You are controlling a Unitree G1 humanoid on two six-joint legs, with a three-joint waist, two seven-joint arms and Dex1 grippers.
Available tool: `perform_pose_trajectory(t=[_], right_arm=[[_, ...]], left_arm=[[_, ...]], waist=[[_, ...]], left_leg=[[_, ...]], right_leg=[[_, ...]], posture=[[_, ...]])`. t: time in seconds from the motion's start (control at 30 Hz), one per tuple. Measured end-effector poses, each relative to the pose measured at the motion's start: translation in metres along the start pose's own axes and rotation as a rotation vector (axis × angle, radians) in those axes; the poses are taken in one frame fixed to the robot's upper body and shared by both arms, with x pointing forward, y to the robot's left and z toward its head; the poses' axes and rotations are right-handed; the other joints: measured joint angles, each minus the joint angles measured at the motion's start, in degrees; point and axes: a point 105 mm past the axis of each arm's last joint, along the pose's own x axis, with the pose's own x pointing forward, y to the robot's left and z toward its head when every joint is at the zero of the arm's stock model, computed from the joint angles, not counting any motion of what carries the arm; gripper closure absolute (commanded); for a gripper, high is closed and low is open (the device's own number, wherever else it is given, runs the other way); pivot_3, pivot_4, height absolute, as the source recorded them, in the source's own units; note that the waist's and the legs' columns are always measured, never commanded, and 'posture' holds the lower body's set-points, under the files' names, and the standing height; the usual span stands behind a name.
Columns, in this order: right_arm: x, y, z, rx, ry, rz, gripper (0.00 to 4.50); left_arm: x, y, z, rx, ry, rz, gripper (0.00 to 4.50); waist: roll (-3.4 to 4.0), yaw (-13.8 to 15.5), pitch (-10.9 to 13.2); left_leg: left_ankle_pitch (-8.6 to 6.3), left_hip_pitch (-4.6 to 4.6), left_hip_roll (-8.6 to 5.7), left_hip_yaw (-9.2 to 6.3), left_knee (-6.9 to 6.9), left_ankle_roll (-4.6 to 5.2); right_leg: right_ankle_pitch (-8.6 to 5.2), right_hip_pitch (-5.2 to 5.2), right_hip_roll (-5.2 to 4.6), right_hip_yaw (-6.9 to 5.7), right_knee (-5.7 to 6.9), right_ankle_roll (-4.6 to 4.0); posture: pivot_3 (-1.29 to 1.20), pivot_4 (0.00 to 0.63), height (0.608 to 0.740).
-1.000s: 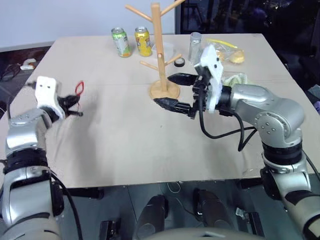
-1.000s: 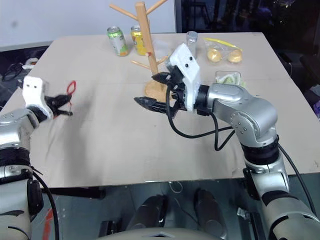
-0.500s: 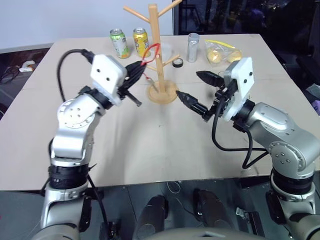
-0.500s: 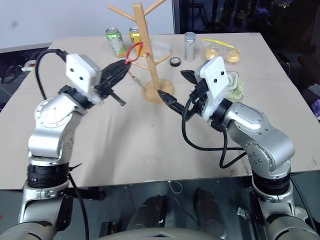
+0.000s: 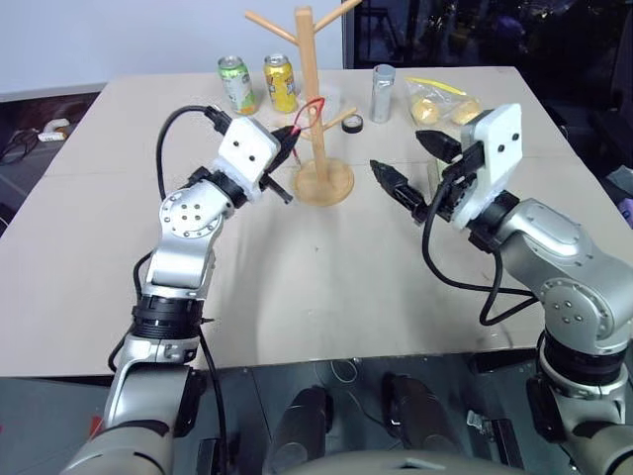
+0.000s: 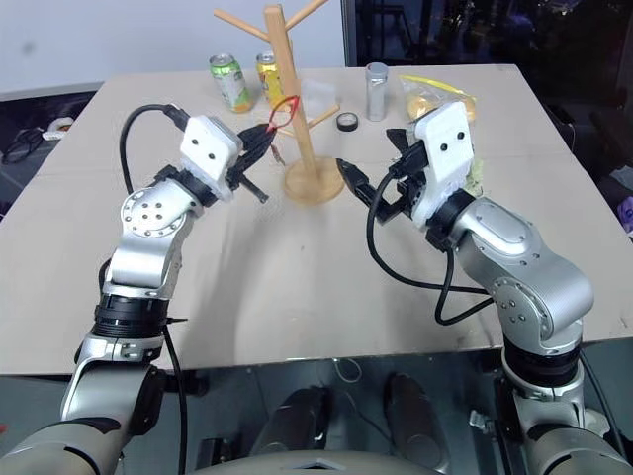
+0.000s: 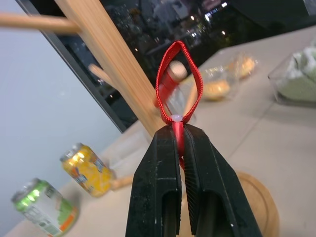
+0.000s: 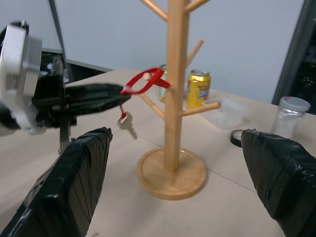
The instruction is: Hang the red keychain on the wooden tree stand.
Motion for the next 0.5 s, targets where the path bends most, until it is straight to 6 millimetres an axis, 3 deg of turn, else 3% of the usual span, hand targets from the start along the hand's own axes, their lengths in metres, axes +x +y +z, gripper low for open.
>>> perform_pose_trajectory(t=[0.2, 0.3, 0.5], right_arm=[[-0.002, -0.001, 0.001, 0.007, 0.009, -0.021, 0.00], [-0.002, 0.001, 0.001, 0.009, 0.012, -0.011, 0.00], [-0.004, -0.011, -0.007, -0.036, 0.081, 0.019, 0.00]], left_arm=[[0.004, 0.004, -0.004, 0.024, 0.024, 0.016, 4.47], [0.005, 0.005, -0.007, 0.015, 0.032, 0.020, 3.55], [-0.001, 0.006, -0.017, -0.114, 0.082, -0.060, 0.70]], waist=[[0.00, 0.0, 0.0], [0.00, 0.0, 0.0], [0.00, -0.2, 0.0]], left_leg=[[0.00, 0.00, 0.00, 0.00, 0.00, 0.00], [0.00, 0.00, 0.00, 0.00, 0.00, 0.00], [0.00, 0.00, -0.01, 0.01, 0.02, 0.01]], right_leg=[[0.00, 0.00, 0.00, 0.00, 0.00, 0.00], [0.00, 0.00, 0.00, 0.00, 0.00, 0.00], [-0.01, 0.00, 0.01, -0.01, 0.00, 0.01]], posture=[[0.00, 0.150, 0.740], [0.00, 0.150, 0.740], [0.00, 0.150, 0.740]])
